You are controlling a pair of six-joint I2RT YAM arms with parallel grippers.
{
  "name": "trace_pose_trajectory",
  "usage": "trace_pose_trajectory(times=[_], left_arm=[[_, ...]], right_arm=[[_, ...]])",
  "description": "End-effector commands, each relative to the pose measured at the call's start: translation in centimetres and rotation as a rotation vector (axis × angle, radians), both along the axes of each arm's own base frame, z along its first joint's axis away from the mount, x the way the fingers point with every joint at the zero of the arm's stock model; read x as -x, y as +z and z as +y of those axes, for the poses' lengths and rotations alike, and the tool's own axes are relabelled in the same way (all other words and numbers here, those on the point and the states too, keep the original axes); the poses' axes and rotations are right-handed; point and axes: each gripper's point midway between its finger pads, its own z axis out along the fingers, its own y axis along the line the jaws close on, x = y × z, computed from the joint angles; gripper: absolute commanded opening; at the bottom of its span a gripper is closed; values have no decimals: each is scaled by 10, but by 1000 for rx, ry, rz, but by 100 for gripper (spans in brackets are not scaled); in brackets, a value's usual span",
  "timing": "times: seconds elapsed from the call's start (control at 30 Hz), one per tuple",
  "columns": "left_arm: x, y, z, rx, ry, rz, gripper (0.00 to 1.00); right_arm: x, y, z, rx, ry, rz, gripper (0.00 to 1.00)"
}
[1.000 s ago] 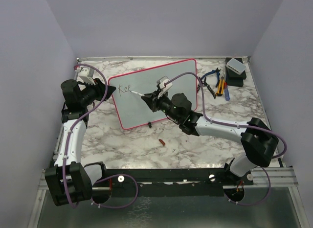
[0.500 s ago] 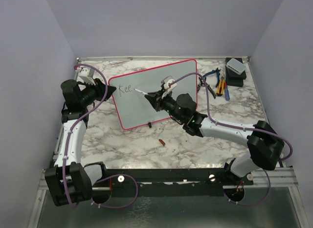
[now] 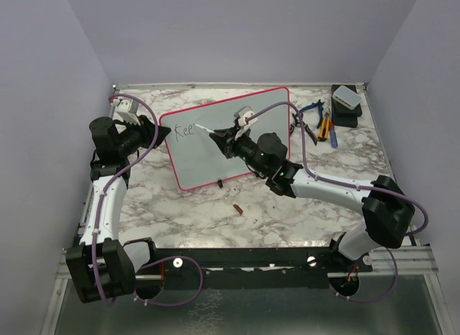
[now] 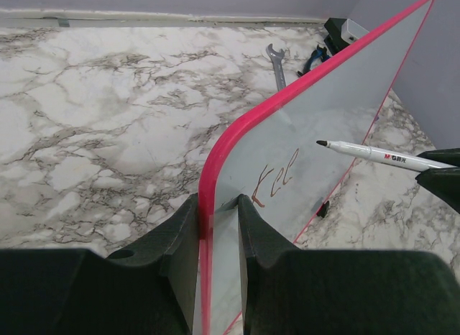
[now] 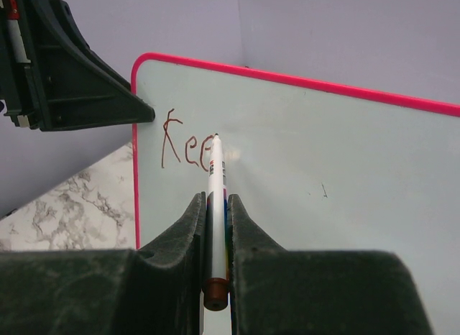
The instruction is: Write a sentence on the whiteboard
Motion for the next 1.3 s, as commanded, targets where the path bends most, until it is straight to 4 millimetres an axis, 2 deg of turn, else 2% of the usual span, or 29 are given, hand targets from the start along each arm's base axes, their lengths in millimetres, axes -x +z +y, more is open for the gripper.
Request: trace_pose_trajectory(times=[0.0,0.33,0.8,0.87,1.0,1.27], left_arm=[[4,-10,2,-6,7,29,15],[4,-9,2,-7,8,27,15],[5,-9,2,-6,6,25,15],[5,-8,1,-6,6,25,15],[5,-9,2,-7,7,26,15],[5,-10,2,-7,9,29,15]], right_arm=[[-12,-3,3,23,-34,-3,1],[-12,-28,-3,52,-60,51,1],[11,-87,-13,105,-37,194,1],[13,-89,-13,108,-31,198,0],[17,-78,-12,95,-18,176,1],[24,-25,-13,16,17,83,1]])
